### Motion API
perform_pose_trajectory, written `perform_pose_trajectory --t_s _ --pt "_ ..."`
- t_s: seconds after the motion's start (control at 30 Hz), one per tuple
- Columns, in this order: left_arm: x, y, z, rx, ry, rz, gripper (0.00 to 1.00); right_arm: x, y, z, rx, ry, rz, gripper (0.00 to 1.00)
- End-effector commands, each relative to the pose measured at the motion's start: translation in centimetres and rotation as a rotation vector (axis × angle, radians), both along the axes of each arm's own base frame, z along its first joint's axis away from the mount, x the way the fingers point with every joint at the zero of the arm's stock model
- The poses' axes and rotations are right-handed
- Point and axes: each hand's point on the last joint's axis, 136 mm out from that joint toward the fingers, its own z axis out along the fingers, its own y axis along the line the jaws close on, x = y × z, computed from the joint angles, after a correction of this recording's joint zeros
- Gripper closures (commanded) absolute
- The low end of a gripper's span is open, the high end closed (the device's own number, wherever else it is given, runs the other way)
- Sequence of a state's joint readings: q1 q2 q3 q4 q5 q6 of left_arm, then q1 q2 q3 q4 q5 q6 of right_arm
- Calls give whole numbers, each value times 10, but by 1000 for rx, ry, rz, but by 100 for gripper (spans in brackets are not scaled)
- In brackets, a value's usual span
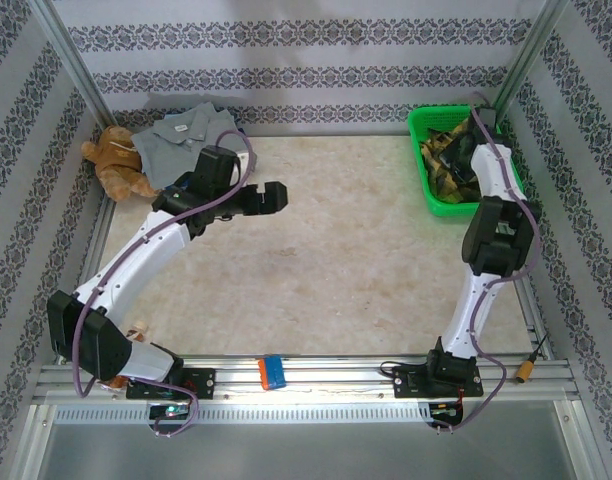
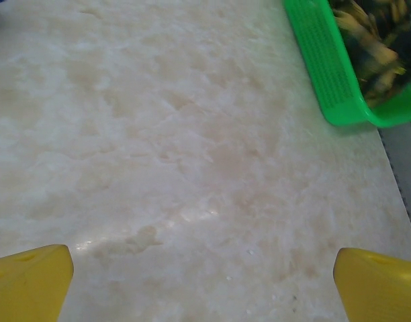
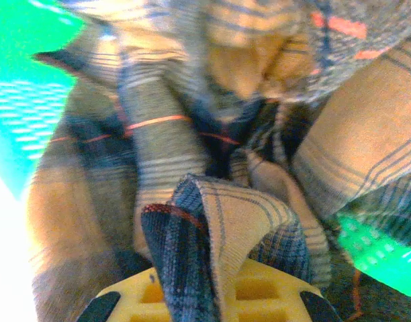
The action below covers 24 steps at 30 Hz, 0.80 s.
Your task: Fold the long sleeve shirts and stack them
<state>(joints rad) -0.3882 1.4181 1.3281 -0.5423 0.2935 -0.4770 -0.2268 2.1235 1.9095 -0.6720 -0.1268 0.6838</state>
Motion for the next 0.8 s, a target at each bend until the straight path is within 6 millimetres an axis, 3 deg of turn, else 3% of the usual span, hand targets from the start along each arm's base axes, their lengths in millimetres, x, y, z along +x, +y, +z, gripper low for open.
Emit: perform_pose_trajectory --t_s 0.0,0.13,0.23,0.4,0.47,0.57,0.67,0.77 --pt "18 18 9 -94 -31 74 0 17 29 150 79 -407 48 100" --pt "43 29 14 -138 -65 99 0 5 81 263 121 -643 176 100" --pt "69 33 33 -170 -133 113 0 -15 140 346 202 -811 321 100" --pt "114 59 97 -197 -252 171 0 -71 241 470 416 -1080 575 100" --pt "124 75 129 -204 -313 212 0 -101 266 509 498 -1194 648 100" --pt "127 102 174 -218 -399 268 0 -127 277 540 618 -1278 673 100" --pt "116 131 208 -210 -475 335 0 -139 287 542 646 -1255 698 100" --pt "98 153 230 -187 -533 386 0 -151 296 542 603 -1262 757 100"
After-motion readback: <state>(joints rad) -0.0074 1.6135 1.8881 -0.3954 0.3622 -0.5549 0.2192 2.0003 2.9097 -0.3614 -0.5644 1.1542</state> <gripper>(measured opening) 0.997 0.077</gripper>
